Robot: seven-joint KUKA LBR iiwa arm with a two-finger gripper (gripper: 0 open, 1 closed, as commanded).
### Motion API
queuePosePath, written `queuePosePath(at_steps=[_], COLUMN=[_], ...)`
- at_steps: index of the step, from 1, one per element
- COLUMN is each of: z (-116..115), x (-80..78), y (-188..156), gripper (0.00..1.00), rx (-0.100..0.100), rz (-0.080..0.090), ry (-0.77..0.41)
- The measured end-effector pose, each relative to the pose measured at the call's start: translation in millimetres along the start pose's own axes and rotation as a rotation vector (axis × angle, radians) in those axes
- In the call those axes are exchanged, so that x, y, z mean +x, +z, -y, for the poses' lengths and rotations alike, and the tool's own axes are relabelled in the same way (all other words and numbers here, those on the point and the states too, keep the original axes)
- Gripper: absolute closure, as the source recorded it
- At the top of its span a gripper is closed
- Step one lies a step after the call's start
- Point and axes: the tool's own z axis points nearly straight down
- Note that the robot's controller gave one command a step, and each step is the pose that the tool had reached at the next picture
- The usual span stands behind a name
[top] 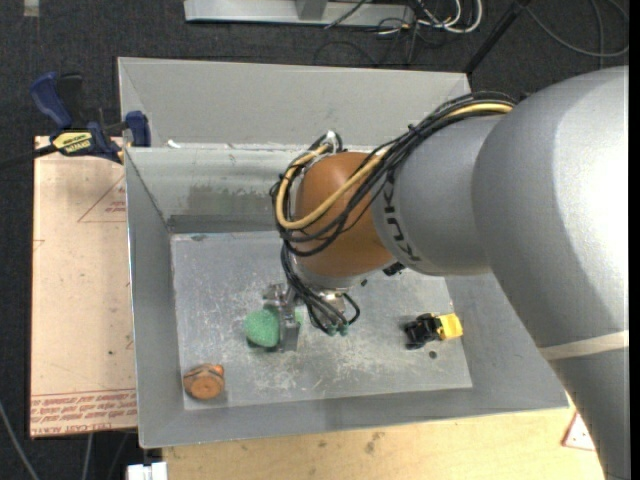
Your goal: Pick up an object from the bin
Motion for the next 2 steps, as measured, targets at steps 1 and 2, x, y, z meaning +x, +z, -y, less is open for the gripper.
queuePosePath(at_steps=[1, 2], z=[0.1, -5.2], x=[0.0, -42.2], y=[0.0, -105.3], gripper=[1.00, 1.00], rx=[0.000, 0.000], rz=[0.000, 0.000], ry=[0.001, 0.014])
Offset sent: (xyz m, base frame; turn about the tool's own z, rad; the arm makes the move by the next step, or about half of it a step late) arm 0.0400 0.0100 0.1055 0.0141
